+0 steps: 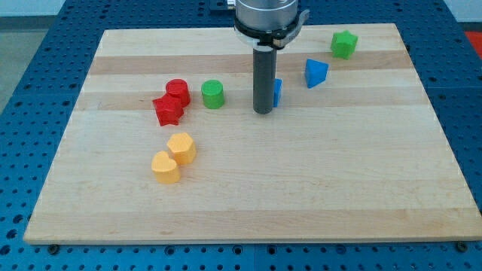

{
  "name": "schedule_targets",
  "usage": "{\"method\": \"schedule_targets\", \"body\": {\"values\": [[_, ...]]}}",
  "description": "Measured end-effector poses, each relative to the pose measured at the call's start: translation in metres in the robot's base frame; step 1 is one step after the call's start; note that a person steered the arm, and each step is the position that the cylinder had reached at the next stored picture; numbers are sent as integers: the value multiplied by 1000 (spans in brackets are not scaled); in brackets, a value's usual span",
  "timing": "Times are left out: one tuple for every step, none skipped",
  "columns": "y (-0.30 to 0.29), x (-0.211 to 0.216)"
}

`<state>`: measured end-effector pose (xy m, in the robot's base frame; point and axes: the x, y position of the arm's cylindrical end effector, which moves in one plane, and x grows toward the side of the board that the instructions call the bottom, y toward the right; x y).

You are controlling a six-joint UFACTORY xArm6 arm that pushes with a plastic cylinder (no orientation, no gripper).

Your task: Touch the left side of the yellow heart

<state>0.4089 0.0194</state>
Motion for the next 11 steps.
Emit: {"method": "schedule_targets", "body": {"values": [[0, 30], [-4, 125], [-12, 130], [-61, 134], [-117, 129], [-137, 139], [-137, 139], [-156, 158], [-194, 188], [-208, 169], [-208, 133]]}}
